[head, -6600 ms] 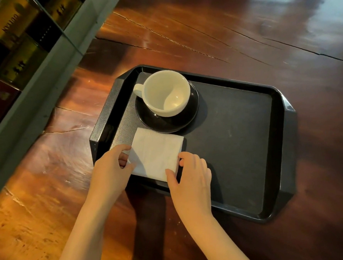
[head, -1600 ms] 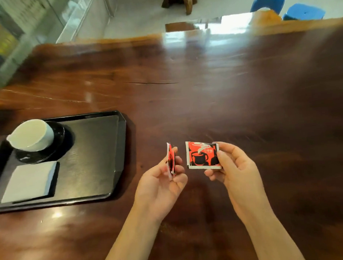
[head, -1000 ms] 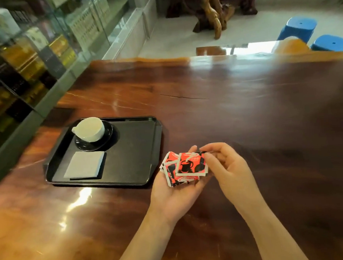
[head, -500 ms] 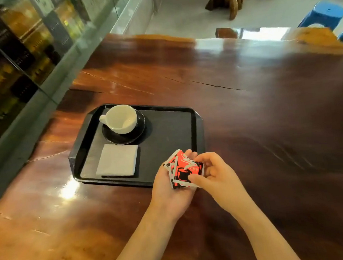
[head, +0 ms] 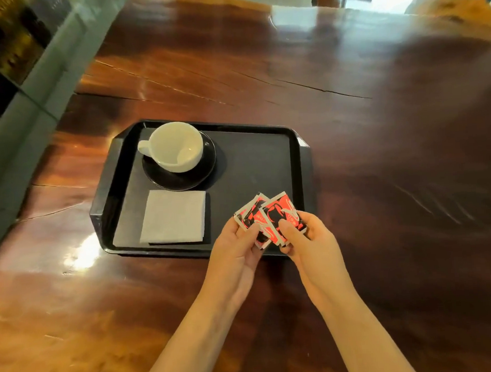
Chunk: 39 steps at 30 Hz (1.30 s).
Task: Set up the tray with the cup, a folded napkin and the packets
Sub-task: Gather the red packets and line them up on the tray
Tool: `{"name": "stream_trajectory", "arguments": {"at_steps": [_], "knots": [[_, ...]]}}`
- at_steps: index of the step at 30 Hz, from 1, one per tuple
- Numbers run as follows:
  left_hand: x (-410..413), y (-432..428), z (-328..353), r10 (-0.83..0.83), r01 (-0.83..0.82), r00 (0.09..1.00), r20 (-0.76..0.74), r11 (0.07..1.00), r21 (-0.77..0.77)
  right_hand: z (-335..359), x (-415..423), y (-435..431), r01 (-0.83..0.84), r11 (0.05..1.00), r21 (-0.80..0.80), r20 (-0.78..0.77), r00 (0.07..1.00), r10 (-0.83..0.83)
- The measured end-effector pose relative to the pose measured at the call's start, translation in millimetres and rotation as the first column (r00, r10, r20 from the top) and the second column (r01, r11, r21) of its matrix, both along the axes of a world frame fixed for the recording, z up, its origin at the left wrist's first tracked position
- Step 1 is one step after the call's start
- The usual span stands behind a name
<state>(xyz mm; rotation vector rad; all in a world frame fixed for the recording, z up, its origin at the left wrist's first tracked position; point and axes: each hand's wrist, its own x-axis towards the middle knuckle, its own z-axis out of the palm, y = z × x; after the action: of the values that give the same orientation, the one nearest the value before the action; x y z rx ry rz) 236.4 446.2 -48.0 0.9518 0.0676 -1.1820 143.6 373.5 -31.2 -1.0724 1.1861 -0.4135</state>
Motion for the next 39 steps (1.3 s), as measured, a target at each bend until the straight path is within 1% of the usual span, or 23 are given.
{"name": "stream_trajectory", "arguments": {"at_steps": [4,6,9,11,17,19,21,23,25,26,27,28,29,30,31,32,33,34,35,36,37,38,39], "knots": [[7.9,-1.0,-3.3,-0.03,0.007,0.987,0.159,0.99,0.14,1.2,-2.6,-9.2,-0.078,0.994,-0.074,-0.047,0.996,0.074],[9.0,-3.4,-0.1,-0.036,0.015,0.987,0.16,0.992,0.128,1.7,-0.4,-11.6,-0.072,0.996,-0.06,-0.054,0.996,0.069],[6.0,-7.8,6.1,-0.02,0.017,0.997,0.076,0.999,0.031,0.8,3.3,-13.2,0.038,0.999,0.034,-0.009,0.999,-0.037],[2.7,-9.1,8.0,-0.011,0.011,0.999,0.05,1.0,0.009,0.9,4.0,-13.1,0.102,0.989,0.109,0.025,0.994,-0.105],[-0.8,-13.3,6.4,0.011,-0.016,0.996,0.091,0.998,0.06,0.2,1.0,-13.4,0.117,0.974,0.192,0.048,0.991,-0.128],[-1.0,-15.7,4.9,0.02,-0.032,0.992,0.121,0.995,0.095,-0.2,-0.9,-14.9,0.125,0.963,0.241,0.07,0.987,-0.145],[-2.4,-18.8,2.6,0.015,-0.039,0.983,0.181,0.991,0.129,-0.1,-1.4,-14.9,0.086,0.958,0.273,0.085,0.99,-0.113],[-3.7,-21.8,0.2,0.012,-0.053,0.971,0.24,0.985,0.163,-2.2,-1.5,-14.8,0.001,0.975,0.22,0.021,1.0,-0.006],[-1.7,-24.3,-2.2,0.025,-0.079,0.962,0.27,0.978,0.191,-6.1,-4.7,-21.0,-0.079,0.996,0.04,-0.101,0.991,0.082],[0.4,-25.2,-3.6,0.027,-0.09,0.958,0.287,0.973,0.21,-6.6,-7.9,-27.7,-0.115,0.991,-0.075,-0.15,0.983,0.103],[2.8,-25.7,-4.8,0.015,-0.093,0.95,0.311,0.967,0.237,-4.3,-11.5,-36.6,-0.157,0.972,-0.174,-0.167,0.978,0.128],[5.3,-25.7,-5.7,-0.018,-0.081,0.938,0.347,0.96,0.27,0.1,-15.3,-47.4,-0.216,0.946,-0.241,-0.157,0.971,0.182],[7.6,-25.4,-6.4,-0.068,-0.057,0.92,0.386,0.951,0.303,7.6,-17.2,-58.7,-0.304,0.912,-0.276,-0.136,0.952,0.276],[9.9,-24.8,-7.0,-0.127,-0.026,0.896,0.427,0.942,0.335,15.6,-17.5,-69.6,-0.421,0.856,-0.299,-0.133,0.907,0.399],[12.3,-23.9,-7.1,-0.19,0.01,0.867,0.461,0.931,0.364,22.2,-16.0,-80.0,-0.561,0.762,-0.322,-0.186,0.827,0.531],[14.8,-22.6,-6.5,-0.249,0.05,0.837,0.487,0.922,0.384,26.4,-12.6,-89.4,-0.696,0.631,-0.343,-0.287,0.717,0.635],[17.3,-22.1,-5.4,-0.298,0.093,0.813,0.5,0.915,0.394,28.8,-7.6,-97.1,-0.802,0.487,-0.345,-0.397,0.595,0.699],[19.8,-21.9,-3.9,-0.336,0.134,0.798,0.5,0.908,0.396,29.1,-1.4,-102.8,-0.877,0.363,-0.316,-0.484,0.478,0.733],[22.2,-22.2,-2.1,-0.365,0.171,0.792,0.489,0.902,0.395,29.1,5.1,-106.3,-0.922,0.283,-0.266,-0.522,0.384,0.761],[24.7,-22.5,-0.9,-0.387,0.198,0.788,0.479,0.896,0.398,27.8,10.7,-108.5,-0.946,0.241,-0.216,-0.52,0.321,0.792],[26.8,-23.2,0.3,-0.404,0.213,0.784,0.472,0.888,0.407,26.1,15.2,-109.9,-0.957,0.22,-0.19,-0.504,0.288,0.815],[28.8,-23.9,1.4,-0.409,0.219,0.79,0.456,0.884,0.412,23.0,18.0,-111.2,-0.958,0.215,-0.187,-0.495,0.281,0.822],[30.3,-24.9,2.0,-0.392,0.221,0.819,0.419,0.889,0.401,19.2,19.8,-112.5,-0.95,0.239,-0.202,-0.488,0.309,0.816]]}}
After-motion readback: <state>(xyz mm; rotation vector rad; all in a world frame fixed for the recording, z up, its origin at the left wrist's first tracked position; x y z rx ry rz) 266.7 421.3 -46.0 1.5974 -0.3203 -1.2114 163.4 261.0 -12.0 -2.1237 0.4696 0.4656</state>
